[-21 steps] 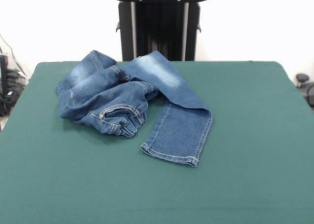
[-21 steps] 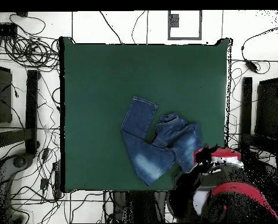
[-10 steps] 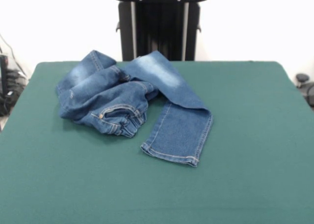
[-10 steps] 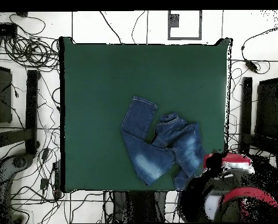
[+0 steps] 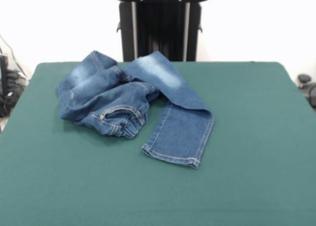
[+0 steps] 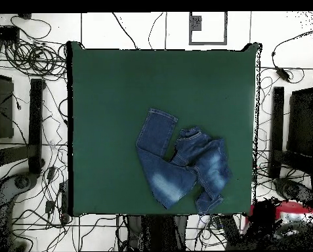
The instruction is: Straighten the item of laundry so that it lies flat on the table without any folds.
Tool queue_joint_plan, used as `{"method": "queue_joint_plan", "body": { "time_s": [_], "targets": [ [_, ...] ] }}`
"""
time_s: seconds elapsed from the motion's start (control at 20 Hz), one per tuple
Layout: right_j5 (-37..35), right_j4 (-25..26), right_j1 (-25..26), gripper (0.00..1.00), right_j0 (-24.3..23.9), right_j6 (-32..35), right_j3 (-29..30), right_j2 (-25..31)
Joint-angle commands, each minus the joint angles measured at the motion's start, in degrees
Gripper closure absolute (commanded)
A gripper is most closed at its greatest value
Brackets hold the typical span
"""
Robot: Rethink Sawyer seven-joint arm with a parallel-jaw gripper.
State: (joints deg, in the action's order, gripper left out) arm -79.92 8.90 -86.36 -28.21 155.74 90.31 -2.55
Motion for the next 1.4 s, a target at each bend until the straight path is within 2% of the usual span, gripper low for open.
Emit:
{"method": "queue_joint_plan", "body": {
  "time_s": [0.05, 0.25, 0.3, 0.4, 0.5, 0.65, 0.85, 1.4],
  "targets": [
    [-16.67, -0.69, 3.24, 0.0, -2.12, -23.09, -14.7, 9.43],
    [-39.79, 5.21, 7.59, 0.0, -5.21, -24.77, -35.61, 17.06],
    [-44.01, 6.54, 8.42, 0.0, -5.74, -24.7, -38.99, 18.8],
    [-46.25, 7.25, 8.91, 0.0, -6.18, -24.43, -41.4, 20.29],
    [-43.59, 5.74, 8.33, 0.0, -6.24, -23.91, -39.38, 19.79],
    [-37.2, 3.45, 6.09, 0.0, -6.01, -23.84, -33.16, 17.49],
    [-30.58, 2.42, 4.06, 0.0, -5.59, -24.95, -27.01, 15.19],
    [-19.75, 0.46, 1.06, 0.0, -3.53, -24.26, -14.17, 10.89]
  ]
}}
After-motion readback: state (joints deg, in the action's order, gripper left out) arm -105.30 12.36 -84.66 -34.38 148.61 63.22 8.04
